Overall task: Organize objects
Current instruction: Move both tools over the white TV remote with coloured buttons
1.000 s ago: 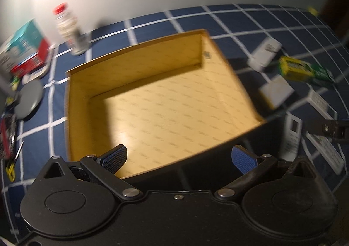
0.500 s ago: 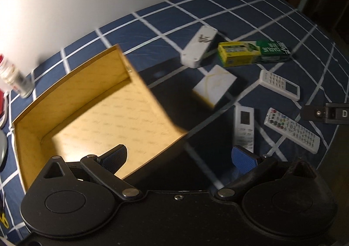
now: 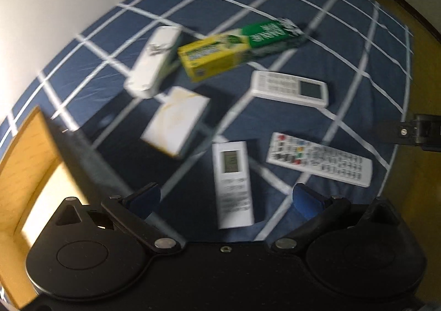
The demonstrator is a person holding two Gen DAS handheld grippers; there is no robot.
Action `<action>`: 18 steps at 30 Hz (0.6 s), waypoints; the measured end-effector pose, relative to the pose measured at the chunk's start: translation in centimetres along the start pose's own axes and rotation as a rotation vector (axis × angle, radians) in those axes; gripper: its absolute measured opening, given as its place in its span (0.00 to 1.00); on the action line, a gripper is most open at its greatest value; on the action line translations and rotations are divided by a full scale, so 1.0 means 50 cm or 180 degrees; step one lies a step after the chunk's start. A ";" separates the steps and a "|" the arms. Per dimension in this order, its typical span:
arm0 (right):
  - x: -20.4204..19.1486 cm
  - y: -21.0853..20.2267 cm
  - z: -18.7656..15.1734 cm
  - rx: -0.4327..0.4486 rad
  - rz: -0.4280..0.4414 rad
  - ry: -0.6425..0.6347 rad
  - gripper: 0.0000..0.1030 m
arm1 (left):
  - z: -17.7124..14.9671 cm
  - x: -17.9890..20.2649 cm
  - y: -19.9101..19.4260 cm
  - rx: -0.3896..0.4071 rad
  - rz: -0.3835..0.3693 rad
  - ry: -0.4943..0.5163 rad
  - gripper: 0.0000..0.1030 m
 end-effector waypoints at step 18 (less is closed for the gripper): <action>0.109 0.137 -0.050 -0.0410 0.0030 0.0882 1.00 | 0.050 0.141 0.183 -0.0439 -0.0494 0.0788 1.00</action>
Point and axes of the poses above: each gripper's, at about its wrist camera, not at the fingertips, and y roughly the way its jaws point, x to its right, z to its top, the point moved 2 cm from there along y, roughly the way its jaws point, and after that the axes turned 2 degrees about x, right-handed, at the moved point
